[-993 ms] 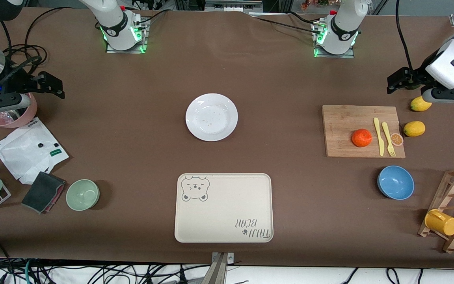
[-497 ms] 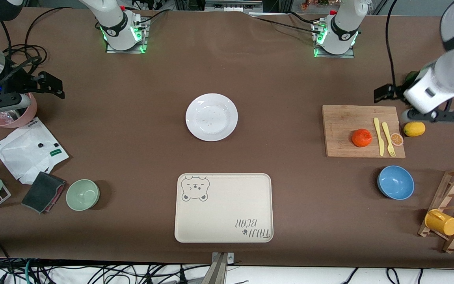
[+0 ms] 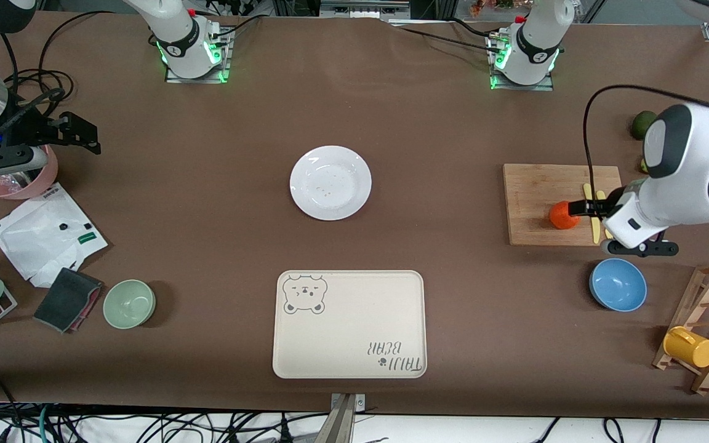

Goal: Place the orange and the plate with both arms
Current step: 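Reach the left gripper down to the orange on the cutting board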

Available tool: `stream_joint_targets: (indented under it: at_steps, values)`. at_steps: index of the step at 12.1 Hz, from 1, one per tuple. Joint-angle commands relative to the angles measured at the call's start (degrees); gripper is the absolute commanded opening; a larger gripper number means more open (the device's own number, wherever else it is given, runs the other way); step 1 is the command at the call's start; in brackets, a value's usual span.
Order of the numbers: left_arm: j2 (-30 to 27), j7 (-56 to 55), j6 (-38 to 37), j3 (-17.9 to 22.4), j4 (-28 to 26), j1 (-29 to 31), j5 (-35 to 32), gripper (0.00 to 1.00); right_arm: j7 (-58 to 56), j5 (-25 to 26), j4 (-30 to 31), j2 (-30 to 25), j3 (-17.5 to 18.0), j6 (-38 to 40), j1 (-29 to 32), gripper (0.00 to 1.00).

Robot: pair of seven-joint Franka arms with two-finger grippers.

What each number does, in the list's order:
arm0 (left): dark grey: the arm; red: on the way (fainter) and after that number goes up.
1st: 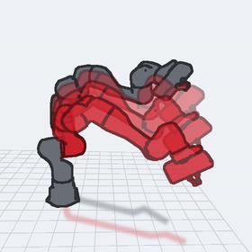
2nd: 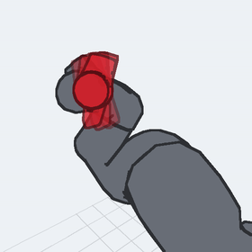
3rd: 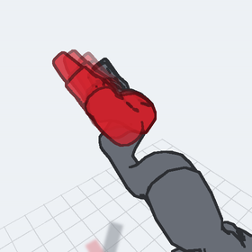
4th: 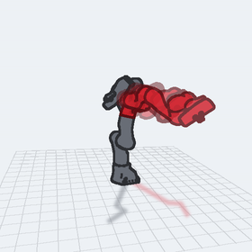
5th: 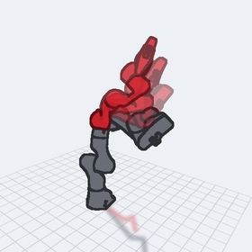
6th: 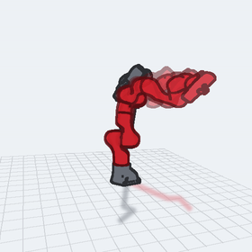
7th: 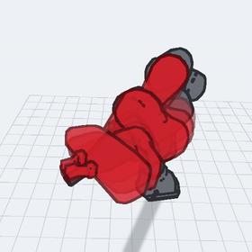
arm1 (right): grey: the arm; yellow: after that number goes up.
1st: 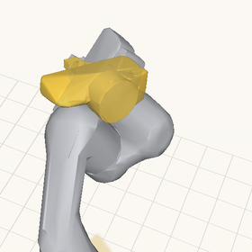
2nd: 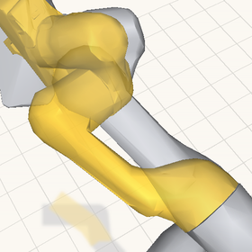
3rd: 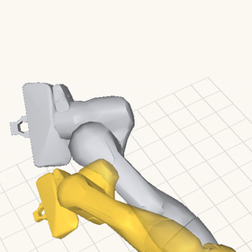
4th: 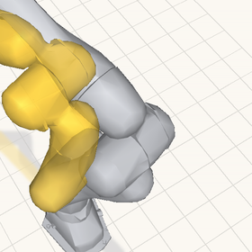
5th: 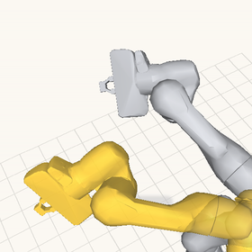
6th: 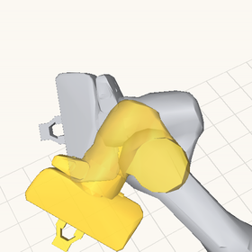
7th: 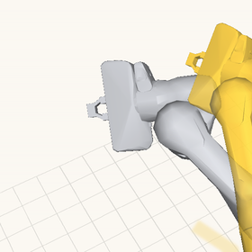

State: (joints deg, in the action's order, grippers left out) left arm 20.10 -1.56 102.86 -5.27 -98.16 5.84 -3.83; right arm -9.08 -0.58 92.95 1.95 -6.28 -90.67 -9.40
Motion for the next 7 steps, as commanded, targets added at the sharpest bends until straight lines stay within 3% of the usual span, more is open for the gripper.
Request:
stream_joint_targets:
  at_steps: [1, 4, 7]
  values:
    - [2.0, 0.9, 2.3, -0.4, -0.4, 1.6, -1.4, 1.00, 0.6, 0.4, -1.5, 0.5, 0.3, 0.8, 0.3, 1.00]
    - [0.9, 0.9, 9.2, -0.4, -7.2, 2.2, -1.4, 1.00, 0.6, 0.5, -1.4, 0.5, 0.3, 0.8, 0.3, 1.00]
    - [-1.7, 0.9, 21.6, -0.4, -18.1, 3.0, -1.4, 1.00, 0.6, 0.5, -1.4, 0.6, 0.0, 0.8, 0.3, 1.00]
